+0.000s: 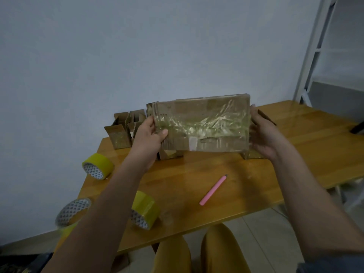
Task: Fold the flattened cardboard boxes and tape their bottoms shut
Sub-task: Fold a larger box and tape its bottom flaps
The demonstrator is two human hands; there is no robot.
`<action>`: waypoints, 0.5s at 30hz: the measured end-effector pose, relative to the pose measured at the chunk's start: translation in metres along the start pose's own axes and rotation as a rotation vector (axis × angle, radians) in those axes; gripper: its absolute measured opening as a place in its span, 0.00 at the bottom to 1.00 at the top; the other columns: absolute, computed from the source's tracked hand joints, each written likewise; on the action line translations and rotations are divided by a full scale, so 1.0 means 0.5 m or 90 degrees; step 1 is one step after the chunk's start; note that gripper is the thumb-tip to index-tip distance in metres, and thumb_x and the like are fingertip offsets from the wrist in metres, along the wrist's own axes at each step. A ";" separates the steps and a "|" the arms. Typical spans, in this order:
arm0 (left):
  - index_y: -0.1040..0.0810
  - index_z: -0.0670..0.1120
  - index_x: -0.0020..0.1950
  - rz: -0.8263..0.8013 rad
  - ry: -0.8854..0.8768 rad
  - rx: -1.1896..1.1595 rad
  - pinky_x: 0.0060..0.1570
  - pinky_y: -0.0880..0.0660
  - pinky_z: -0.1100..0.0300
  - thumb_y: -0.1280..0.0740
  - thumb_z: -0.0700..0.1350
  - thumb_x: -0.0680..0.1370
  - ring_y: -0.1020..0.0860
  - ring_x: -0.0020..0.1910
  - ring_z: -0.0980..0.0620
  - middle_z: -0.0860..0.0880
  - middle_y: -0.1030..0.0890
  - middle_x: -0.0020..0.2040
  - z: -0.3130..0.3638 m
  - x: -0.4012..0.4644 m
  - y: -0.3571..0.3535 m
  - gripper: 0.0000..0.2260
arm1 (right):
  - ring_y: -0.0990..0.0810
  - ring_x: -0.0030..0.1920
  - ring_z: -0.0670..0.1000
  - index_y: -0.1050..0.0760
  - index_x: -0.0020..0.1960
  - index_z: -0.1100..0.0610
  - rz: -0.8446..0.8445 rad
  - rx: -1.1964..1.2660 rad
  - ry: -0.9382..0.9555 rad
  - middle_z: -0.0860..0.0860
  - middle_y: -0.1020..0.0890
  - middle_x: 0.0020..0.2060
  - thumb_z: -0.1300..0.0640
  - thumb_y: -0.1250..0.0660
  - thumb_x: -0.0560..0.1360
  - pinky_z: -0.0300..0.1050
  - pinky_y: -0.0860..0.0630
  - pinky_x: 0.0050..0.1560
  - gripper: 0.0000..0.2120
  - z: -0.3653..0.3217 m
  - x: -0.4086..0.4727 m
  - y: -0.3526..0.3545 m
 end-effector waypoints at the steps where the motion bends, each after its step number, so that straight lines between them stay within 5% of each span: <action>1: 0.27 0.45 0.67 0.021 0.001 0.020 0.55 0.22 0.56 0.39 0.33 0.81 0.21 0.57 0.53 0.51 0.20 0.57 -0.005 0.000 0.004 0.17 | 0.19 0.58 0.54 0.21 0.60 0.57 0.003 0.012 0.009 0.54 0.18 0.57 0.43 0.34 0.76 0.52 0.19 0.50 0.20 0.002 0.002 -0.003; 3: 0.24 0.47 0.63 0.083 0.007 0.074 0.54 0.20 0.54 0.37 0.33 0.80 0.21 0.52 0.53 0.51 0.20 0.51 -0.017 0.007 0.013 0.15 | 0.21 0.62 0.55 0.23 0.64 0.60 0.003 0.035 0.021 0.55 0.19 0.59 0.47 0.31 0.74 0.51 0.19 0.50 0.23 0.004 0.006 -0.008; 8: 0.38 0.54 0.77 0.148 0.013 0.108 0.57 0.24 0.52 0.36 0.36 0.80 0.22 0.49 0.52 0.51 0.25 0.41 -0.023 0.024 0.018 0.28 | 0.21 0.60 0.54 0.27 0.65 0.58 0.026 0.058 0.060 0.55 0.20 0.61 0.54 0.26 0.68 0.50 0.19 0.48 0.27 -0.008 0.008 -0.014; 12: 0.33 0.51 0.74 0.129 0.055 0.046 0.44 0.25 0.61 0.41 0.44 0.82 0.22 0.53 0.51 0.49 0.20 0.52 -0.003 0.026 -0.011 0.19 | 0.21 0.60 0.53 0.29 0.66 0.56 0.038 0.060 0.109 0.52 0.22 0.62 0.58 0.27 0.67 0.50 0.18 0.49 0.29 -0.027 -0.004 0.005; 15: 0.31 0.48 0.72 0.090 0.126 -0.002 0.55 0.23 0.53 0.42 0.58 0.82 0.21 0.54 0.48 0.44 0.20 0.56 0.004 0.030 -0.047 0.22 | 0.22 0.63 0.54 0.34 0.72 0.54 0.044 0.036 0.145 0.52 0.25 0.65 0.58 0.26 0.67 0.55 0.22 0.59 0.35 -0.041 -0.016 0.027</action>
Point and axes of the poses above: each hand's wrist, its own x-axis towards the middle knuckle, its own y-axis out of the back of the hand, z = x × y, the point moved 1 cm from there along x, towards the middle knuckle
